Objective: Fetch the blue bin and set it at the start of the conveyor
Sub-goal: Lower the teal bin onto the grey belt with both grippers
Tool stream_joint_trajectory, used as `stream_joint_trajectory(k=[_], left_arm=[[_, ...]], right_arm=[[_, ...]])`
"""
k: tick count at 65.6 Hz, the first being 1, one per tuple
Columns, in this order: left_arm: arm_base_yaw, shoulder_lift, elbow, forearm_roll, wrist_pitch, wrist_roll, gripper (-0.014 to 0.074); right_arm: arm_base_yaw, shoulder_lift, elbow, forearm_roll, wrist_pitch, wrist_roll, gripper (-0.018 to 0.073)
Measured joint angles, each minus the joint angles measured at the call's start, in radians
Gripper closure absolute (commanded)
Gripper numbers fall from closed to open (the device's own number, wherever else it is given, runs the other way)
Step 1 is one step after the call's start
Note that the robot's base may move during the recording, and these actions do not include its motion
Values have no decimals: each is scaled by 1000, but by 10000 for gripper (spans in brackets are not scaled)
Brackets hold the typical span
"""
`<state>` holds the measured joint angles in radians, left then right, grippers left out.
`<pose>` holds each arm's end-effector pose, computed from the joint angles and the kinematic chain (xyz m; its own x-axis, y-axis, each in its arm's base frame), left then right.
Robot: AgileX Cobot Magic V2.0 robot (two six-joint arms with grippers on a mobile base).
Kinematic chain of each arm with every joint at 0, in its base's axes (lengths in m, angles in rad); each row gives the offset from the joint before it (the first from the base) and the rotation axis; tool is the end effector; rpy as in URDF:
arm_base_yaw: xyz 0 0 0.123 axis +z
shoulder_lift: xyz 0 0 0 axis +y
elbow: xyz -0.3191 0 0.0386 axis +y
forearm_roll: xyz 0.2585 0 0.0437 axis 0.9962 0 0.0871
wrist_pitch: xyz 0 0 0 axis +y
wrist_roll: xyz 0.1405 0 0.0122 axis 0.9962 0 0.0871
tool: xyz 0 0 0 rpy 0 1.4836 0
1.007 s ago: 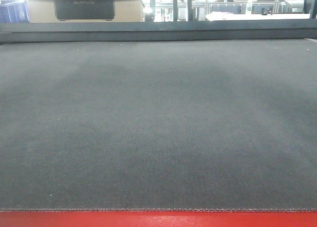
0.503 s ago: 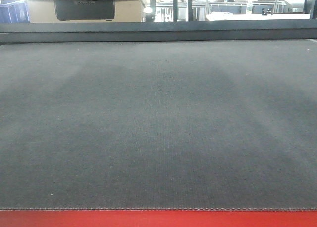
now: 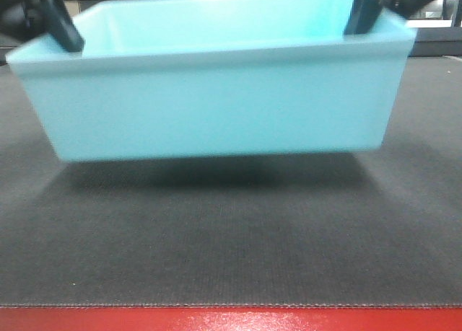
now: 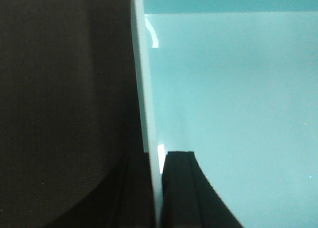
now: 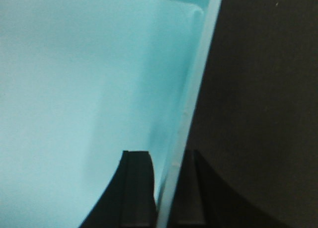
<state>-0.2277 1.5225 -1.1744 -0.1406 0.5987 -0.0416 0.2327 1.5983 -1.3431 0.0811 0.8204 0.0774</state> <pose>0.3611 -0.0951 0.2904 -0.7693 0.0173 -0.6387 0.1564 0.9743 -0.1621 0.3737 0.0972 0.3005 -0.8393 -0.0631 -0.5400 -0.1522 0.9808 0.1220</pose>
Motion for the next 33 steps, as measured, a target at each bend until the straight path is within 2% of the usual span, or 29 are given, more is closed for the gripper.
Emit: stream_joint_trajectory(k=[7,13,17,29,30,33], left_arm=[[0,33,3,9,-15,0,696],[0,52,3,14,-23,0,595],[0,60,3,18,-24,3,485],[2,61,3,59,-39,7,-25],[4,61,3,61,-39,7,-32],[4,61,3,64,-39,7,6]], right_arm=[[0,44,2,0,-23,0,708],[0,69,2,0,-38,0,638],[0,78,2,0,-40,0,520],[-8,81,2,-40,-32,-13,38],[-7,81,2,-43,-28,-13,-10],[-7,81,2,-48,-24,-14,-12]])
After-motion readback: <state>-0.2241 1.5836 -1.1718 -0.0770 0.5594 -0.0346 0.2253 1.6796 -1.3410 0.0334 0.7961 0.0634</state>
